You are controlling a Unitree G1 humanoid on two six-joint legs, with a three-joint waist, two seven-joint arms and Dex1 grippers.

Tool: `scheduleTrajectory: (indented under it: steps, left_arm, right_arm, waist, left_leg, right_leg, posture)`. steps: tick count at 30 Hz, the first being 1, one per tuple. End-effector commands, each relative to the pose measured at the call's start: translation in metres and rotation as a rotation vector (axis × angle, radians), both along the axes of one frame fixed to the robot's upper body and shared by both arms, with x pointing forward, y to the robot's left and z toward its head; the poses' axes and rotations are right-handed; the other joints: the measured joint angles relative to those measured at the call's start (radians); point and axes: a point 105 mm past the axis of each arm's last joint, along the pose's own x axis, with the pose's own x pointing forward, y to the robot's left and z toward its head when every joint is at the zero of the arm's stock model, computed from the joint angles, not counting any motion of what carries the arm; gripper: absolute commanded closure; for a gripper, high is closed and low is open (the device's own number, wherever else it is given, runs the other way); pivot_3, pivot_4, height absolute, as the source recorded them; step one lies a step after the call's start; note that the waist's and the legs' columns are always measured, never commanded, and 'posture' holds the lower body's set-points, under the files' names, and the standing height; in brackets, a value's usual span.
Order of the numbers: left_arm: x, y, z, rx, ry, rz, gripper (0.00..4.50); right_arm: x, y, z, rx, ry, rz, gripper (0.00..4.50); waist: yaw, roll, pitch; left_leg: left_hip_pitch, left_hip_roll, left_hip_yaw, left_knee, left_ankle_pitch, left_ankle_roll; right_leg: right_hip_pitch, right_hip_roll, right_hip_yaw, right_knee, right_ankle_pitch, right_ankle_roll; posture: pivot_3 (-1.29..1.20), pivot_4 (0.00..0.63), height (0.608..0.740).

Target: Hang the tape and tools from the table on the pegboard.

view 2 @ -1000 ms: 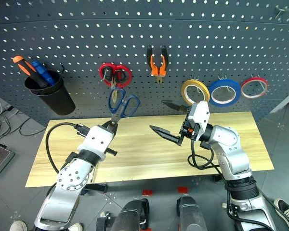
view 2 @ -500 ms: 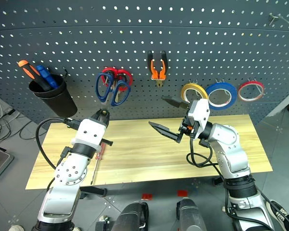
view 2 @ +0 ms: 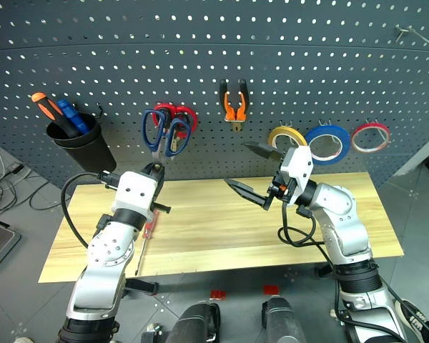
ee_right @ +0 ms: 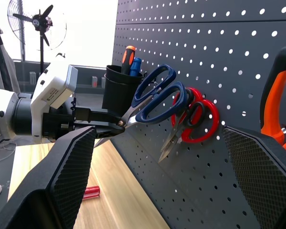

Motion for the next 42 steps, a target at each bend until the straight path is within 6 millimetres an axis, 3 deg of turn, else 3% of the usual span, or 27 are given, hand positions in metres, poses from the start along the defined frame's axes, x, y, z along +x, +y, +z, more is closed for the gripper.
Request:
scheduleTrajectory:
  steps: [1,11,18,26,33,42]
  left_arm:
    - [0.0,0.002,0.011,-0.003,-0.036,0.0,2.99]
    - [0.0,0.005,0.007,-0.008,-0.017,0.007,0.01]
    - [-0.008,0.019,-0.031,-0.097,0.167,0.101,0.01]
    - [-0.024,0.064,-0.082,-0.281,0.484,0.274,0.01]
    - [-0.017,0.102,-0.082,-0.277,0.609,0.319,0.01]
    - [0.007,0.112,-0.094,-0.298,0.761,0.26,0.01]
  right_arm:
    - [-0.003,-0.002,0.012,0.013,-0.058,-0.006,0.0]
    - [-0.005,-0.002,0.008,0.0,-0.05,-0.001,0.0]
    - [-0.014,0.001,0.001,-0.053,-0.035,0.045,0.0]
    - [-0.028,0.024,-0.036,-0.262,0.02,0.152,0.0]
    - [-0.027,0.038,-0.035,-0.263,0.048,0.178,0.0]
    - [-0.034,0.053,-0.032,-0.242,0.092,0.219,0.0]
  waist:
    - [0.0,0.0,0.0]
    - [-0.001,0.0,0.0]
    - [-0.003,0.0,0.0]
    - [-0.007,0.001,0.007]
    - [-0.003,0.001,0.05]
    - [-0.002,0.001,0.1]
  left_leg:
    - [0.0,0.0,0.0,0.0,0.0,0.0]
    - [0.0,0.0,0.0,0.0,0.0,0.0]
    - [0.0,0.0,0.0,0.0,0.0,0.001]
    - [0.005,0.001,-0.001,0.0,-0.004,0.006]
    - [0.008,0.001,-0.004,0.001,-0.004,0.007]
    - [0.007,0.0,-0.004,0.001,-0.004,0.007]
  right_leg:
    - [0.0,0.0,0.0,0.0,0.0,0.0]
    - [0.0,0.0,0.0,0.0,0.0,0.0]
    - [0.0,0.0,0.001,0.001,0.0,0.0]
    - [0.004,0.001,0.001,0.001,0.0,0.0]
    - [0.008,0.0,0.001,0.0,-0.001,-0.002]
    - [0.006,-0.002,0.0,0.001,-0.001,-0.002]
  posture:
    - [-0.19,0.166,0.74]
    - [-0.19,0.177,0.74]
    - [-0.19,0.215,0.74]
    - [-0.16,0.299,0.74]
    - [-0.14,0.362,0.74]
    - [-0.13,0.422,0.74]
